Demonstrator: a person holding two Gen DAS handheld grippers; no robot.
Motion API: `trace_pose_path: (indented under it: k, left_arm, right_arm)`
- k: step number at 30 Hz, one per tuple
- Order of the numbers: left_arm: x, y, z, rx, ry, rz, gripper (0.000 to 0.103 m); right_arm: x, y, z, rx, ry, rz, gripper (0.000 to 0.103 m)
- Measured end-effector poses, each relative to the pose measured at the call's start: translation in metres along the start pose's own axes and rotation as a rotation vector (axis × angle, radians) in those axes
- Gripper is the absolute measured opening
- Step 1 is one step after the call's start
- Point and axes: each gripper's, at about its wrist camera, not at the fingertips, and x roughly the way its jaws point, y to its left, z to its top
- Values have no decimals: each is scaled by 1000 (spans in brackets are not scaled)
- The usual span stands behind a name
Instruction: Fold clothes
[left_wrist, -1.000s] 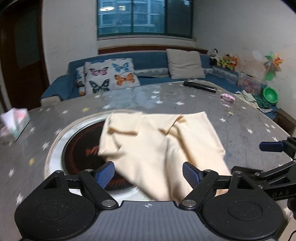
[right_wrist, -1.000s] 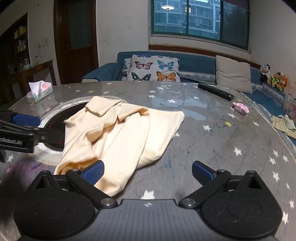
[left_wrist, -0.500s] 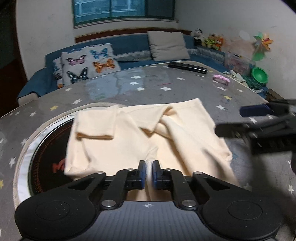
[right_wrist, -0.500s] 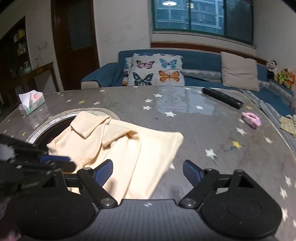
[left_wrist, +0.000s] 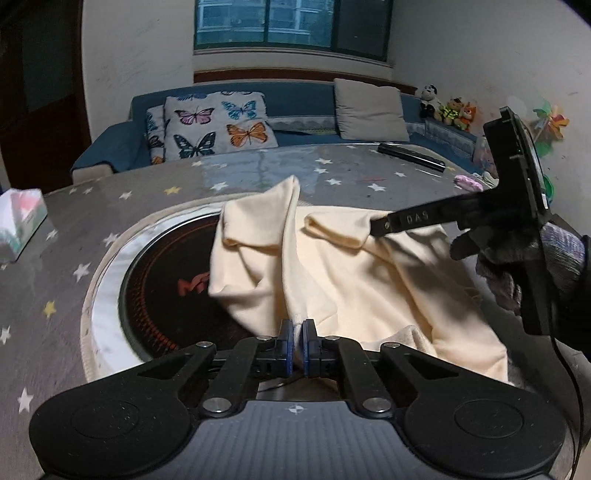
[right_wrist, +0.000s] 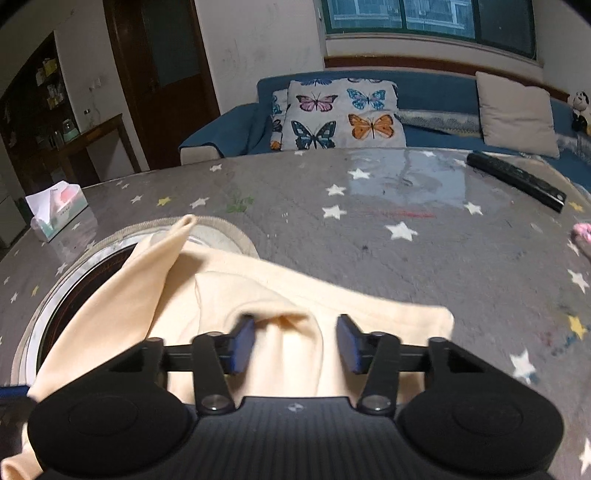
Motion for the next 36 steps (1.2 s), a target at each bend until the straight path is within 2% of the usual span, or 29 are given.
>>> trace_pose_path:
  k: [2, 3, 9, 13, 18, 22, 27, 29, 31, 32, 34, 35, 36]
  left_arm:
    - [-2, 3, -2, -13, -1, 5, 5]
    - [-3, 4, -2, -19, -2, 8, 5]
    - [-21, 11, -12, -64, -27, 31, 5]
    - [-36, 15, -21, -89, -35, 42, 5]
    - [-58, 16, -38, -115, -41, 45, 5]
    - [-73, 15, -56, -123, -20, 40, 5]
    - [-77, 12, -72, -117, 31, 40, 5]
    - [-80, 9, -76, -87, 37, 38, 6]
    - [-83, 6, -77, -57, 31, 42, 6]
    - [-85, 3, -76, -41, 24, 51, 9]
    - [-85, 0, -71, -25, 8, 59, 16]
    - [-84, -1, -68, -21, 2, 61, 23]
    - [-83, -2, -65, -17, -5, 63, 33]
  right_arm:
    - [1, 0, 2, 5, 1, 10, 14]
    - [-1, 0, 1, 3, -4, 9, 9]
    - [-42, -4, -5, 2, -87, -64, 7]
    - [-91, -22, -18, 30, -160, -141, 7]
    - [-153, -50, -50, 96, -211, -242, 7]
    - [-192, -73, -92, 187, -203, -320, 7]
    - [-196, -92, -129, 254, -121, -393, 14]
    - [-197, -99, -143, 281, -87, -421, 28]
    - [-198, -98, -149, 264, -84, -433, 32]
    - [-197, -96, -148, 249, -87, -436, 40]
    - [-195, -92, -146, 218, -93, -442, 49]
    - [-195, -90, -145, 202, -96, -445, 56]
    - [-192, -89, -144, 188, -93, -450, 58]
